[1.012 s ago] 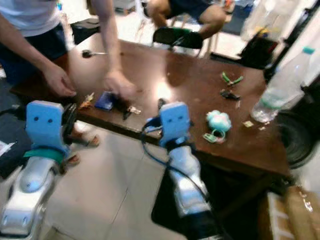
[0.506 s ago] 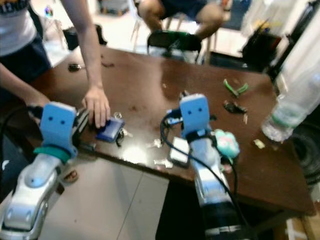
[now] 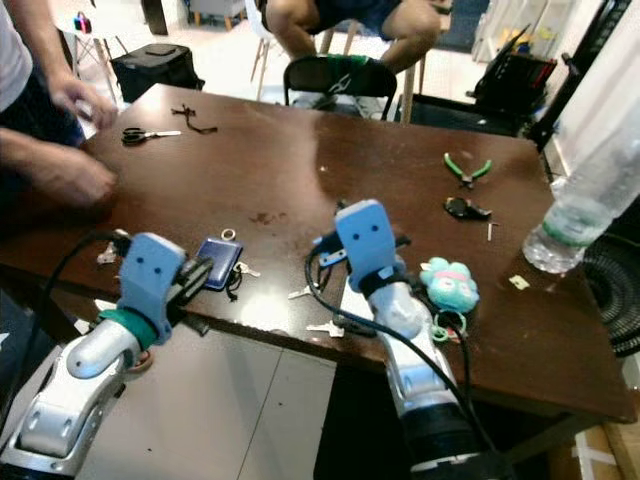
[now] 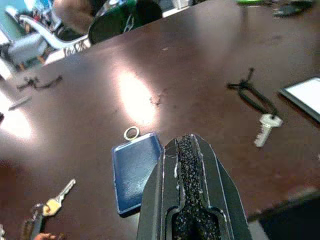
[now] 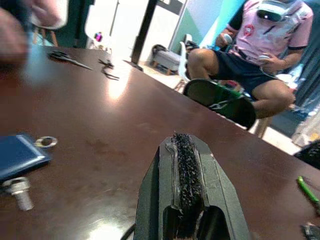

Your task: Hang keys on a hook

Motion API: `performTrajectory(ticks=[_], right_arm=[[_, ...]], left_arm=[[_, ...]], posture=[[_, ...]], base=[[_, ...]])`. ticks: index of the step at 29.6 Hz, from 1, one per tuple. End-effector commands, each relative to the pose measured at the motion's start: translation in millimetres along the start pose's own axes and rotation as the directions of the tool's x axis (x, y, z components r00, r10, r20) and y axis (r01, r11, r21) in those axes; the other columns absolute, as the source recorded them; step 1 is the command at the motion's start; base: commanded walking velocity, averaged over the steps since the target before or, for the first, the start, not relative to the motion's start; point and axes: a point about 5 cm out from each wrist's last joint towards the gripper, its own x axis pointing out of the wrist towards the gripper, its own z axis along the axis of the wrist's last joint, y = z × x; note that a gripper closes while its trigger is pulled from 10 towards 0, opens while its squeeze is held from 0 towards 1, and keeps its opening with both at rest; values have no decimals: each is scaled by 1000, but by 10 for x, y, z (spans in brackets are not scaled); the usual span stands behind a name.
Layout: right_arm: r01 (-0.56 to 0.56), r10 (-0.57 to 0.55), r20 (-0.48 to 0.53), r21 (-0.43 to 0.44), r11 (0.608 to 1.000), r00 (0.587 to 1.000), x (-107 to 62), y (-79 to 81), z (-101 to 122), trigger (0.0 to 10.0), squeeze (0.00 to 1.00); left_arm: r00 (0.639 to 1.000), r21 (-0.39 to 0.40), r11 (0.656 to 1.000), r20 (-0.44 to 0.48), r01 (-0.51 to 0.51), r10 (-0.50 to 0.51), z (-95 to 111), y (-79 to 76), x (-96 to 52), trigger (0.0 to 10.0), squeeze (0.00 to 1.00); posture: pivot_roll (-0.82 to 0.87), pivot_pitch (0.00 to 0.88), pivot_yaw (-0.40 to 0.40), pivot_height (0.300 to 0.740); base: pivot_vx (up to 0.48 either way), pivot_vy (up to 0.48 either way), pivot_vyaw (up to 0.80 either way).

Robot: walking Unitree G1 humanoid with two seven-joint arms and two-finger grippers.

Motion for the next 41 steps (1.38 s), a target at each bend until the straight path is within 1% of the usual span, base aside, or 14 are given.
performTrajectory(ticks=[1,5,7,9,13,16,19,27,28,29,30,31,34,41], right_arm=[[-68,68,-24,0,998,997,4,50,-30,10000,0],[-110,109,-50,-14,994,993,39,83,-59,10000,0],[-88,87,-62,-23,996,994,125,62,-66,10000,0],[-88,87,-62,-23,996,994,125,62,-66,10000,0],[-16,13,-143,-16,1000,990,366,117,-182,10000,0],[-27,26,-169,-1,1000,985,381,205,-233,10000,0],[-41,42,-190,8,999,981,373,249,-285,10000,0],[-16,15,-188,-2,1000,982,395,138,-263,10000,0],[-32,30,-203,-10,999,979,390,107,-280,10000,0],[-100,88,-233,-39,994,968,368,121,-327,10000,0],[-100,88,-233,-39,994,968,368,121,-327,10000,0],[-165,137,-261,-90,982,956,351,143,-381,10000,0],[-217,171,-317,-116,969,933,330,138,-475,10000,0],[-207,156,-311,-139,968,937,390,118,-446,10000,0]], left_arm=[[999,16,999,-28,35,-34,-69,-39,-20,10000,0],[997,22,999,-76,31,-29,-139,-46,-15,10000,0],[991,94,995,-132,19,-6,-229,-46,10,10000,0],[991,94,995,-132,19,-6,-229,-46,10,10000,0],[971,164,979,-188,-117,147,-295,79,205,10000,0],[954,188,965,-206,-182,220,-314,161,261,10000,0],[951,206,959,-202,-193,235,-341,199,342,10000,0],[951,231,957,-213,-175,225,-336,254,460,10000,0],[954,208,966,-222,-156,202,-327,280,487,10000,227],[960,188,973,-219,-135,175,-305,292,496,10000,620],[960,188,973,-219,-135,175,-305,292,496,10000,620],[962,156,980,-221,-124,157,-303,298,503,10000,1000],[965,128,984,-219,-121,147,-308,276,500,10000,1000],[951,102,980,-242,-172,192,-415,244,493,10000,1000]], posture=[[-55,0,88,740],[-60,2,90,740],[-60,20,88,740],[-60,20,88,740],[-49,66,78,740],[-44,74,74,740],[-37,100,72,740],[-53,132,80,740],[-57,140,79,740],[-53,153,75,740],[-53,153,75,740],[-52,154,74,740],[-50,163,65,740],[-53,163,52,740]], base=[[0,0,0],[0,0,0],[0,0,0],[0,0,0],[0,0,0],[0,0,0],[0,0,0],[0,0,0],[0,0,0],[0,0,0],[0,0,0],[0,0,0],[0,0,0],[0,0,0]])
